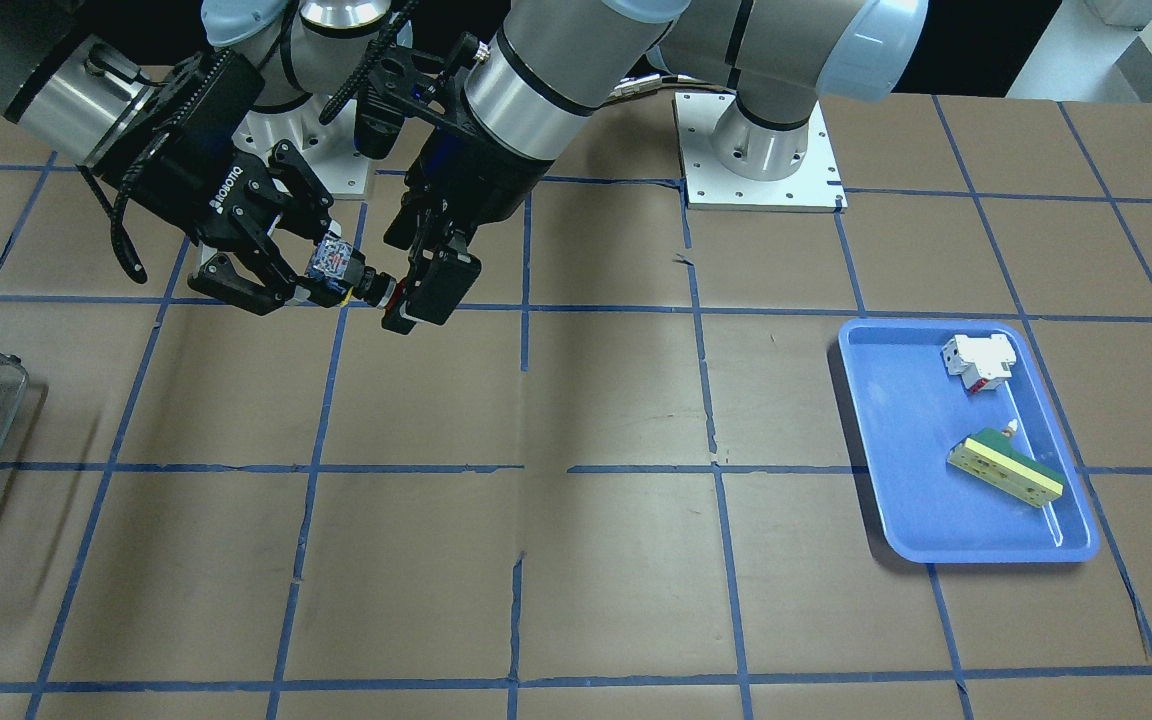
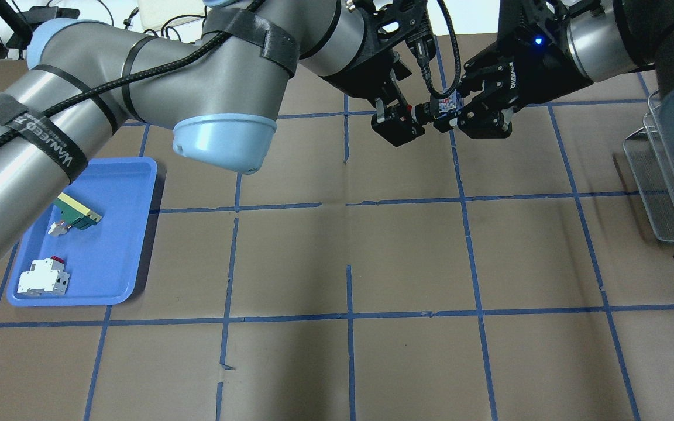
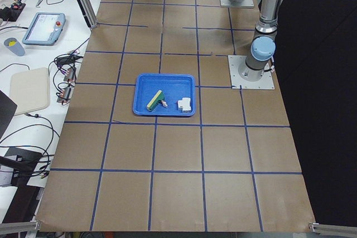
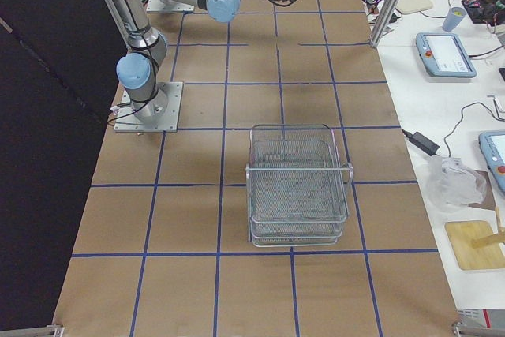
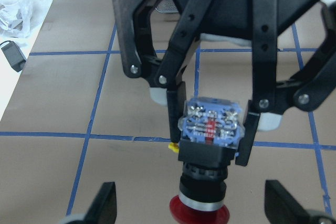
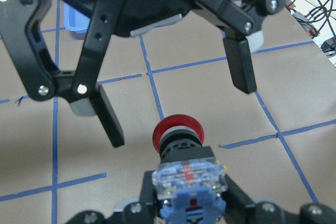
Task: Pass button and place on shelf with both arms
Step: 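Open the left gripper and withdraw it while the right gripper carries the button away, then lower the button into the wire mesh basket and open the right gripper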
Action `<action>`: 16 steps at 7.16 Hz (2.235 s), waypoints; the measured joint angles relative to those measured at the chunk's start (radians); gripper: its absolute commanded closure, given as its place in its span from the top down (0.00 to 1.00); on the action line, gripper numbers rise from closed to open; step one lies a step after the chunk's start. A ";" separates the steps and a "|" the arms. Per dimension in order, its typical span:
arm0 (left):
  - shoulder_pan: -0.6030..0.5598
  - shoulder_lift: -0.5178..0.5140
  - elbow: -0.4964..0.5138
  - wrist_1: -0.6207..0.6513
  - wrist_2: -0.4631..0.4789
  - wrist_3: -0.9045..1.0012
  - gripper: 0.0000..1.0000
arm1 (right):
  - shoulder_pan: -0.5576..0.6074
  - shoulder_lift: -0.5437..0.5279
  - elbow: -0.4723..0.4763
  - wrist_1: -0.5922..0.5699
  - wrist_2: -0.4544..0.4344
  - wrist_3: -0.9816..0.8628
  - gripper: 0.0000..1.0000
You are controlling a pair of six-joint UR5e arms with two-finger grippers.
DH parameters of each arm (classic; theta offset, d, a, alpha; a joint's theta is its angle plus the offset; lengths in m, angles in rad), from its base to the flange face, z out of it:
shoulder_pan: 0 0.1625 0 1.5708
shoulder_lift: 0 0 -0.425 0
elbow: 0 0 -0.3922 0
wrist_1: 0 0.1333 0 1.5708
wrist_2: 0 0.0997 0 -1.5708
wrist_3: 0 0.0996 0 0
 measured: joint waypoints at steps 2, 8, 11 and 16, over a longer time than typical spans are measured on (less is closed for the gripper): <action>0.009 0.042 -0.009 -0.089 0.134 -0.138 1.00 | -0.012 0.005 -0.006 -0.012 -0.078 0.002 0.00; 0.301 0.209 -0.046 -0.496 0.319 -0.476 1.00 | -0.243 0.010 -0.087 0.015 -0.502 -0.002 0.00; 0.369 0.259 -0.103 -0.503 0.400 -0.691 1.00 | -0.313 0.029 -0.119 0.009 -0.735 -0.032 0.00; 0.422 0.336 -0.181 -0.501 0.448 -0.771 1.00 | -0.415 0.260 -0.228 -0.029 -0.854 -0.038 0.00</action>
